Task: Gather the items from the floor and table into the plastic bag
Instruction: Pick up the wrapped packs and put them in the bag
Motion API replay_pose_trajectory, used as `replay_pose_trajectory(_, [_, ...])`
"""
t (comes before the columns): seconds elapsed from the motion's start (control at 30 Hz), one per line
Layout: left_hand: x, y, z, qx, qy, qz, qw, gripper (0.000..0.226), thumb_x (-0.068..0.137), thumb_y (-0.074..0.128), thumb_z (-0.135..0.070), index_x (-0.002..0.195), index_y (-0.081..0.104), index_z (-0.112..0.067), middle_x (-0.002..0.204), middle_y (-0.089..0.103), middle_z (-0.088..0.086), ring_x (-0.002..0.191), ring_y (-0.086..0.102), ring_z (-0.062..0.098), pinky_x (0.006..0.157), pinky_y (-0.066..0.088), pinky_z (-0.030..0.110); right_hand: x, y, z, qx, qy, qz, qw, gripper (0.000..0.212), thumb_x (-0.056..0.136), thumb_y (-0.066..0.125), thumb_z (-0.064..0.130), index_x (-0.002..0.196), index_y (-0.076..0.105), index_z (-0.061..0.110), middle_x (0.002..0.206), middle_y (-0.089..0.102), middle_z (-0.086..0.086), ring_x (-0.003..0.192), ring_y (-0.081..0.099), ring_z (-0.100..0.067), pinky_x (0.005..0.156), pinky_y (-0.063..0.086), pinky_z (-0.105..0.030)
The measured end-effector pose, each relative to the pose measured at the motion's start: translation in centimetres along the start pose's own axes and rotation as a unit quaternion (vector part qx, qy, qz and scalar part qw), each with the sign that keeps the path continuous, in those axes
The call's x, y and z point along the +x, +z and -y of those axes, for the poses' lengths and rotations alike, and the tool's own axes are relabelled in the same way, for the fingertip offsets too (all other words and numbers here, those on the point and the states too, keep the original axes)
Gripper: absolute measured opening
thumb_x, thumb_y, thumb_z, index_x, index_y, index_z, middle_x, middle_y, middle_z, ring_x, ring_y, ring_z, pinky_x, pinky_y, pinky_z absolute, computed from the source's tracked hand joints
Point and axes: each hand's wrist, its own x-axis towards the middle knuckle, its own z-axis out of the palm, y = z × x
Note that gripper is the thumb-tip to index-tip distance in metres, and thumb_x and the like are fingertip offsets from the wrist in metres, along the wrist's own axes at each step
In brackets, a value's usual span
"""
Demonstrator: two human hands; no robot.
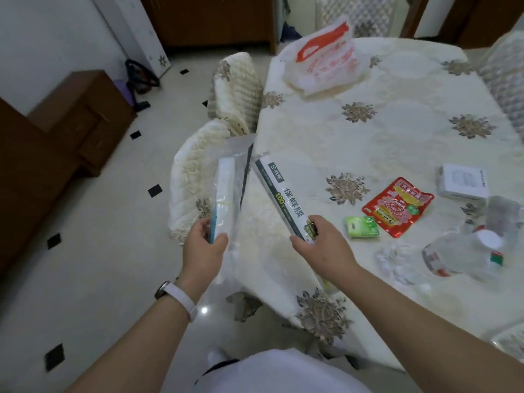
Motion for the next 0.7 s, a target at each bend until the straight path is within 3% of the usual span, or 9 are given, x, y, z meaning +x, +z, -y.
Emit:
replay_pose_trajectory(0.13, [1.2, -5.2, 1.8, -0.016, 0.0, -0.018, 1.0, 0.036, 0.089, 0.065, -0.008, 0.121, 0.053, -0.018, 0.102, 0.063, -0.008, 0.086, 0.063, 0.005, 0.067, 0.049, 0.014, 0.0, 3.7, 4.1, -0.045, -0.021, 0.02, 0.999, 0.033, 0.083, 0.064, 0.046, 0.103, 0.046, 0.029, 0.093, 0.059, 0.006, 0.076, 0.058, -0.013, 0.069, 0.052, -0.037])
replay_pose_trajectory(0.27, [2.5, -12.0, 4.6, -0.039, -0.002, -0.034, 0.999, 0.033, 0.088, 0.065, -0.009, 0.117, 0.055, -0.022, 0.102, 0.066, -0.004, 0.089, 0.066, 0.015, 0.075, 0.056, 0.029, -0.4, 8.8, 9.2, -0.063, -0.04, 0.029, 0.997, 0.027, 0.084, 0.065, 0.043, 0.101, 0.05, 0.028, 0.084, 0.057, 0.011, 0.067, 0.057, -0.008, 0.058, 0.05, -0.033])
replay_pose_trajectory(0.43, [4.9, -22.6, 9.2, -0.048, -0.001, -0.088, 0.995, 0.032, 0.087, 0.066, -0.007, 0.108, 0.054, -0.027, 0.092, 0.064, -0.01, 0.078, 0.063, 0.008, 0.063, 0.048, 0.012, -0.6, 17.2, 17.5, -0.066, -0.072, 0.064, 0.993, 0.03, 0.084, 0.067, 0.041, 0.107, 0.05, 0.034, 0.086, 0.059, 0.015, 0.067, 0.059, -0.002, 0.053, 0.047, -0.026])
replay_pose_trajectory(0.57, [6.5, -29.6, 12.2, -0.071, -0.024, -0.144, 0.987, 0.031, 0.087, 0.066, -0.006, 0.11, 0.056, -0.023, 0.092, 0.066, -0.01, 0.079, 0.064, 0.009, 0.069, 0.05, 0.021, -0.5, 23.0, 23.4, -0.063, -0.102, 0.079, 0.99, 0.022, 0.082, 0.067, 0.042, 0.095, 0.05, 0.037, 0.089, 0.063, 0.012, 0.071, 0.059, -0.002, 0.064, 0.053, -0.03])
replay_pose_trajectory(0.7, [8.0, -34.6, 13.8, -0.091, -0.042, -0.172, 0.98, 0.031, 0.087, 0.066, -0.007, 0.111, 0.054, -0.024, 0.092, 0.066, -0.011, 0.079, 0.064, 0.008, 0.069, 0.048, 0.019, 0.4, 26.9, 27.8, -0.065, -0.115, 0.104, 0.986, 0.029, 0.08, 0.069, 0.043, 0.103, 0.057, 0.03, 0.088, 0.064, 0.011, 0.073, 0.063, -0.009, 0.068, 0.056, -0.038])
